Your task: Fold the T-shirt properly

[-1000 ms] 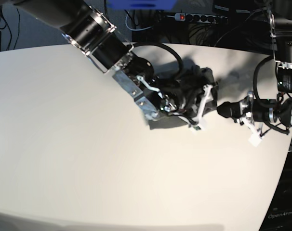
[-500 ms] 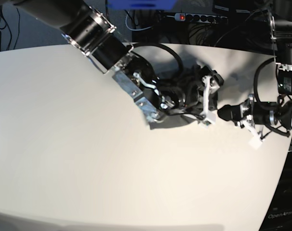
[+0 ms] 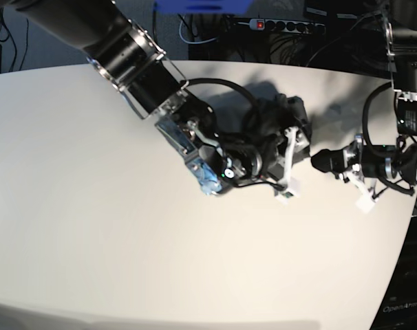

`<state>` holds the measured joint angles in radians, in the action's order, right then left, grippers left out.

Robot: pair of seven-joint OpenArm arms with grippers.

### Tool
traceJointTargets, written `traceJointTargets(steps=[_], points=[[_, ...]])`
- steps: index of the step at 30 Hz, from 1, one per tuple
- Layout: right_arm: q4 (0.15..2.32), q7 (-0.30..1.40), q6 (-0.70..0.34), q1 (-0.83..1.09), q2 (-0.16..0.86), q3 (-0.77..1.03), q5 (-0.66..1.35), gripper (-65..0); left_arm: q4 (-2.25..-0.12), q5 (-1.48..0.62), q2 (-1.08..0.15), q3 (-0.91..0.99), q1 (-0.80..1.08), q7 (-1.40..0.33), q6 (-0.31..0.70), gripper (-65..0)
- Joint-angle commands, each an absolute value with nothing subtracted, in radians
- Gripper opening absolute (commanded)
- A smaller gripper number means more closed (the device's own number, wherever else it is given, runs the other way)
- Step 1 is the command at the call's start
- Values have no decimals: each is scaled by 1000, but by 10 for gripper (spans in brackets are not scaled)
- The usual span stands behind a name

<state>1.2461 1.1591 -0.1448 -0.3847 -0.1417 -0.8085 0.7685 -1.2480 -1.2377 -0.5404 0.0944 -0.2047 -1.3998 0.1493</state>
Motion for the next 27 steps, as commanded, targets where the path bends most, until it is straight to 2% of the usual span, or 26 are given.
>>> traceJointTargets(steps=[1,3,8,14,16,19,20,27], points=[[1287,1158,-147,-410,-157,-806,788,-174,-1259,-1260,-555,99,-237,-1396,150,-630],[1319,1171,-147,-410,-157,-805,788,-199,-1259,-1260,-555,97,-245,-1396,150,-630],[1343,1179,-114,-401,-157,-803,788,-325,-1259,-1260,-556,97,-254,-1396,150,-630],[1345,1179,31,-403,-157,-803,868,-361,-1259,-1216,-556,97,-257,-1396,150,-630],[1345,1179,91,-429,-157,-805,937,-445,-1259,-1175,-552,99,-259,-1396,150,-630],[1343,1179,188,-464,-157,-805,1004,-633,-1259,-1148,-549,99,-259,-1396,153,-630],[1343,1179,209,-472,-157,-806,1024,-650,-1259,-1150,-549,99,-259,-1396,153,-630],[1340,1276,237,-489,-157,-809,1017,-644,-1259,-1147,-550,99,-252,-1396,154,-630]])
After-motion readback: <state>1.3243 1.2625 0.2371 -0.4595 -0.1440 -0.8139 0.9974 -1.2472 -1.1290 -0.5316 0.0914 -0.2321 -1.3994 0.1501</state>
